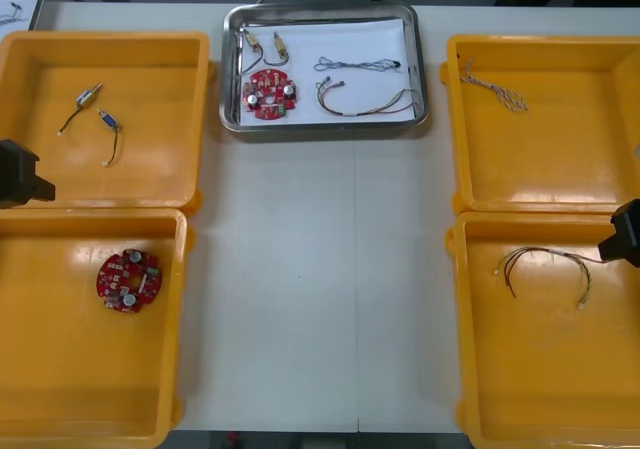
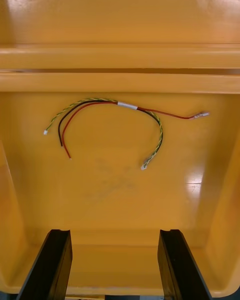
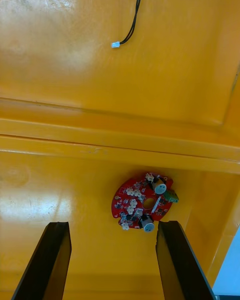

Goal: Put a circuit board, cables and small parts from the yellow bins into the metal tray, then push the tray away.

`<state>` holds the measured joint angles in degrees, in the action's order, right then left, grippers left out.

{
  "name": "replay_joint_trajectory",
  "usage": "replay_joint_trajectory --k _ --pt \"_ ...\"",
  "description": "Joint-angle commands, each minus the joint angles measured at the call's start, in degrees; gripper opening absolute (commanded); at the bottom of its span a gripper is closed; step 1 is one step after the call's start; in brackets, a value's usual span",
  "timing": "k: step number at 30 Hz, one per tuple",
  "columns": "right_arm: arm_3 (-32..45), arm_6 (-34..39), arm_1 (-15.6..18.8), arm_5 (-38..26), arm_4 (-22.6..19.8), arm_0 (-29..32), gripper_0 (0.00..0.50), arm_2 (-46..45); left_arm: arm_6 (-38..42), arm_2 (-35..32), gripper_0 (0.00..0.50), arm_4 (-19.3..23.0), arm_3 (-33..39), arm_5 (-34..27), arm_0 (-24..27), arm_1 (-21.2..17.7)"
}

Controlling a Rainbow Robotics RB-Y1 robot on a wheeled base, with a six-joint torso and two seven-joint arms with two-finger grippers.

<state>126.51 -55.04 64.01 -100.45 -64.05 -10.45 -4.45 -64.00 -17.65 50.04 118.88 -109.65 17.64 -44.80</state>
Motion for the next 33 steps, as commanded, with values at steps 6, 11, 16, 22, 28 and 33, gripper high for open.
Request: replay_joint_trajectory --k 6,11,16,22,28,33 --pt "-3.9 -3.1 -3.3 2.5 2.4 1.3 0.500 -1.7 -3.9 -0.9 0.500 -0.5 1.8 -0.4 -0.7 -2.7" --pt "-5.8 -4.7 -3.5 4.6 2.6 1.8 0.500 -1.6 -3.9 -0.9 0.500 -0.5 1.8 -0.4 -0.7 -2.7" --pt "-5.9 -5.9 -4.2 4.8 3.5 2.0 0.500 -1.6 -3.9 -0.9 0.500 -0.5 1.8 -0.4 -0.7 -2.7" --pt "-5.9 -6.7 -4.2 4.8 3.5 2.3 0.500 -1.7 -3.9 -0.9 0.500 -0.5 1.8 -0.4 -0.7 -2.7" --pt "-5.9 -6.7 -4.2 4.8 3.5 2.3 0.500 -1.7 -3.9 -0.9 0.500 -0.5 1.8 -0.4 -0.7 -2.7" --pt "-5.9 -6.7 -4.2 4.8 3.5 2.3 0.500 -1.7 -3.9 -0.9 0.500 -0.5 1.8 -0.4 -0.7 -2.7"
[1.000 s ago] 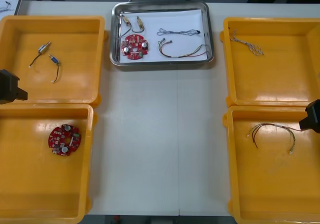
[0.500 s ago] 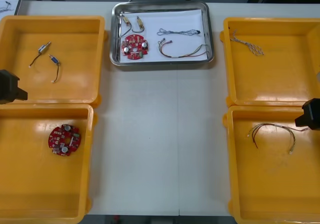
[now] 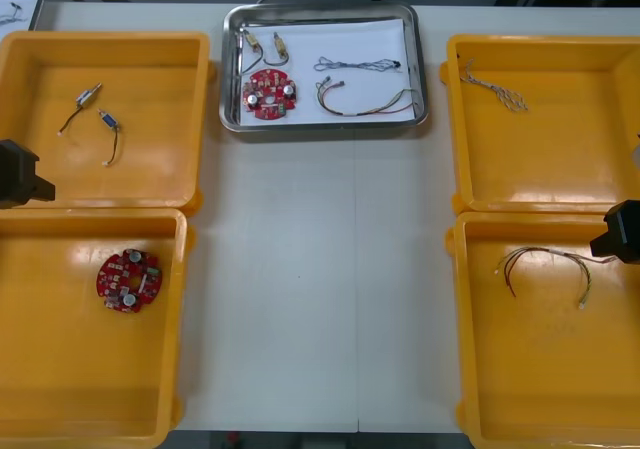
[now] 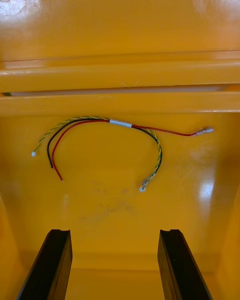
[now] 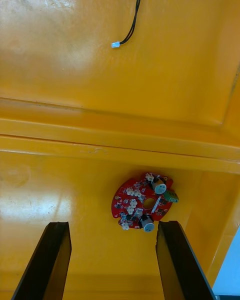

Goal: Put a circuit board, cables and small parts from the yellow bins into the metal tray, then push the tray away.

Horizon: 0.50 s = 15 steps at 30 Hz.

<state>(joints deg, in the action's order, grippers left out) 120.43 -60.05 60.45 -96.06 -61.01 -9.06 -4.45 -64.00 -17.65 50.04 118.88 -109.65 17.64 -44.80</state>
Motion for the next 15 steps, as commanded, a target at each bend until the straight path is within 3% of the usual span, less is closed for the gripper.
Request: replay_joint_trajectory --k 1,15 --pt "0.2 -1.7 -0.6 0.4 0.5 0.9 0.500 -1.7 -3.9 -0.9 0.500 -0.5 1.8 -0.4 -0.7 -2.7" --pt "0.2 -1.7 -0.6 0.4 0.5 0.9 0.500 -1.7 -3.9 -0.9 0.500 -0.5 1.8 -0.4 -0.7 -2.7"
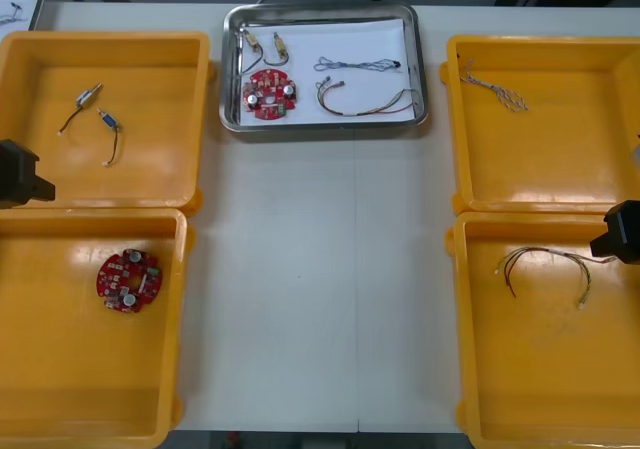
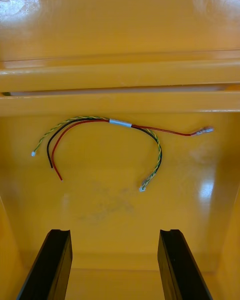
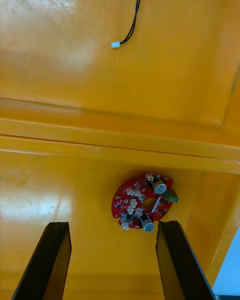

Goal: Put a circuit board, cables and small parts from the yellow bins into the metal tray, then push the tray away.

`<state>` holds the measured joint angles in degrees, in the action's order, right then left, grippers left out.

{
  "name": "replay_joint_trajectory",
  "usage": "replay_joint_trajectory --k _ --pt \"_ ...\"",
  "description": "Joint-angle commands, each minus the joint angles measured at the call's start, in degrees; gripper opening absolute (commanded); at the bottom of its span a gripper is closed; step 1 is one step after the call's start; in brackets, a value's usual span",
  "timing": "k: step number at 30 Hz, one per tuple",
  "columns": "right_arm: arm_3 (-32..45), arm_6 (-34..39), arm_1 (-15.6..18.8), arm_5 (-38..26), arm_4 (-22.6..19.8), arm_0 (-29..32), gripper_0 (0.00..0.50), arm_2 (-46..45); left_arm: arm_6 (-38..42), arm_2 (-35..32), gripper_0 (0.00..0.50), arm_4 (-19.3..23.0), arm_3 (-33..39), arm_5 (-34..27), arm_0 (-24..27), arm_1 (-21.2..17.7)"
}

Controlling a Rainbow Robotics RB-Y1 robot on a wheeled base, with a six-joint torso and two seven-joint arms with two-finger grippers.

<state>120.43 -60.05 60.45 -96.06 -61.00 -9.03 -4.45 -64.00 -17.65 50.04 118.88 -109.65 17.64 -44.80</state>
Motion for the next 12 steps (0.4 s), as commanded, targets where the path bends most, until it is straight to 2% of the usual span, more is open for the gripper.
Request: replay_joint_trajectory --k 1,12 --pt "0.2 -1.7 -0.6 0.4 0.4 0.9 0.500 -1.7 -3.9 -0.9 0.500 -0.5 1.8 -0.4 -0.7 -2.7" --pt "0.2 -1.7 -0.6 0.4 0.4 0.9 0.500 -1.7 -3.9 -0.9 0.500 -0.5 1.8 -0.4 -0.7 -2.7"
